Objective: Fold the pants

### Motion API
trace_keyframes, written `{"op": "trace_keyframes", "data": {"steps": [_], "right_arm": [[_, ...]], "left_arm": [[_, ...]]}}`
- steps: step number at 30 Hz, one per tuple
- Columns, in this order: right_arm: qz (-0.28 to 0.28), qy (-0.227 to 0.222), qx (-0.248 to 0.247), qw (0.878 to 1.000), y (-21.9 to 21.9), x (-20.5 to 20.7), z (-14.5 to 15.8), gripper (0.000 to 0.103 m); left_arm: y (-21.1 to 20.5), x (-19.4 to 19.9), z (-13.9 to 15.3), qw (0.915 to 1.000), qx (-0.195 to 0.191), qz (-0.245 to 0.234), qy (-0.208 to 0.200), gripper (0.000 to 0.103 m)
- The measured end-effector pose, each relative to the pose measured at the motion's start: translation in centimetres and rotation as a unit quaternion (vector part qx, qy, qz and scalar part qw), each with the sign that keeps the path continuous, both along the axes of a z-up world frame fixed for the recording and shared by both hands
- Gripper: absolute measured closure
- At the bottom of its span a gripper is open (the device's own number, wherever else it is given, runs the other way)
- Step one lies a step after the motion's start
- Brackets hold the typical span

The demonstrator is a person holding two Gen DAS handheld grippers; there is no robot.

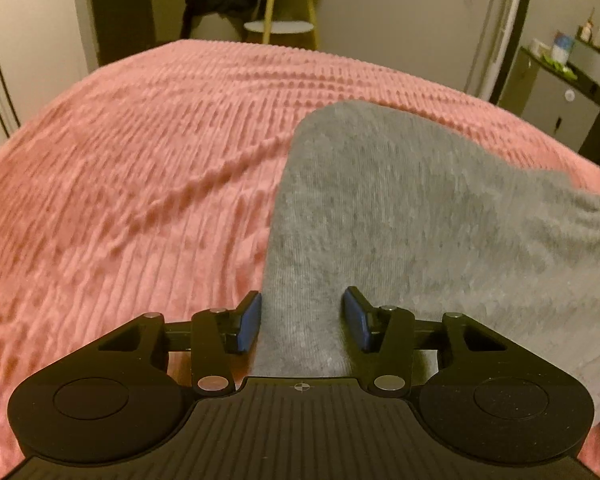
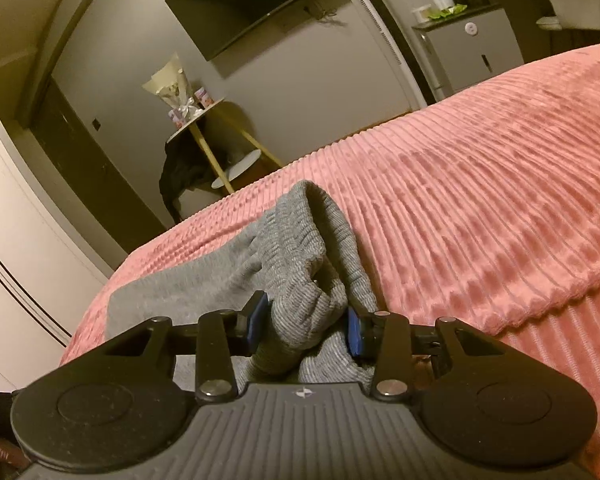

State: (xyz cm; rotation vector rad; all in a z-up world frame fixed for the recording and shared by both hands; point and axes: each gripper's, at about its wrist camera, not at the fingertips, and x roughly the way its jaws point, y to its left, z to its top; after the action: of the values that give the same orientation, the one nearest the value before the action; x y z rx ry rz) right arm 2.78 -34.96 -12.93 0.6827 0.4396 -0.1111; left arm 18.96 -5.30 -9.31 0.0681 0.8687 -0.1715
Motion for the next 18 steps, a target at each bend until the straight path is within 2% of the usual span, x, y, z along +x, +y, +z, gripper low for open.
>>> {"op": "trace_keyframes", "data": {"steps": [4,7,8,9,10,14,16,18], "right_arm": [[-0.004,-0.006,-0.025,1.000,0.8,-0.5,0.0,0.062],[-0.012,-0.009,-0.042,0.999,1.1,-1.1,0.1,0.055],[-0.017,-0.006,-0.051,0.999,1.3,-1.3,0.3,0.051],[-0.025,0.001,-0.060,0.998,1.5,-1.4,0.4,0.039],[-0.037,0.018,-0.069,0.997,1.7,-1.6,0.6,0.021],[-0.051,0.058,-0.048,0.996,1.7,-2.5,0.7,0.012],[-0.053,0.080,-0.082,0.992,2.7,-2.9,1.4,0.006],[-0.036,0.092,-0.094,0.991,3.7,-3.2,1.9,0.006]], "left_arm": [[-0.3,0.0,-0.3,0.9995,0.030,-0.001,-0.005,0.050],[-0.2,-0.4,-0.1,0.9985,0.052,0.016,-0.007,0.038],[0.0,-0.6,0.1,0.9980,0.057,0.024,-0.008,0.033],[0.1,-0.9,0.2,0.9978,0.060,0.028,-0.008,0.030],[0.2,-1.3,0.5,0.9977,0.062,0.028,-0.008,0.030],[1.1,-3.8,1.1,0.9974,0.062,0.035,-0.007,0.010],[1.5,-5.3,0.8,0.9978,0.054,0.038,0.005,0.008],[1.7,-7.1,0.8,0.9981,0.041,0.046,0.001,0.008]]}}
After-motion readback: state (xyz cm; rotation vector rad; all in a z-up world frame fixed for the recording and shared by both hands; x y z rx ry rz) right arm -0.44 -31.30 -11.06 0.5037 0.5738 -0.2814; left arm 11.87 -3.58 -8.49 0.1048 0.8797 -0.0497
